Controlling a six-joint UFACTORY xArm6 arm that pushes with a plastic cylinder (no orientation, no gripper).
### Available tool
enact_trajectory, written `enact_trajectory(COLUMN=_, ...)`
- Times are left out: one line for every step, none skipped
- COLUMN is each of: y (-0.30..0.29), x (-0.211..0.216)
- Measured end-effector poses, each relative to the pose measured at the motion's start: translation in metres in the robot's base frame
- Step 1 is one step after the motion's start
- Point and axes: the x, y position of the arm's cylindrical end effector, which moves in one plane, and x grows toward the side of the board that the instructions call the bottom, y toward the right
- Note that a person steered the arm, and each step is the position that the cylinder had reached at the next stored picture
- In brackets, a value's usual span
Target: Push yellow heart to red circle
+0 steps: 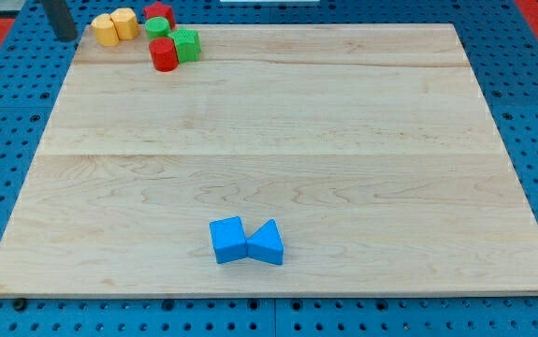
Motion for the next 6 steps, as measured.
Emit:
enact_trajectory(y=0.003, x=-0.012)
enact_trajectory(y=0.007, x=-0.012)
enact_trajectory(y=0.035, x=-0.012)
enact_trajectory(y=0.07, x=-0.008)
enact_trajectory(y=0.083, x=0.013)
enact_trajectory(y=0.092, x=0.023)
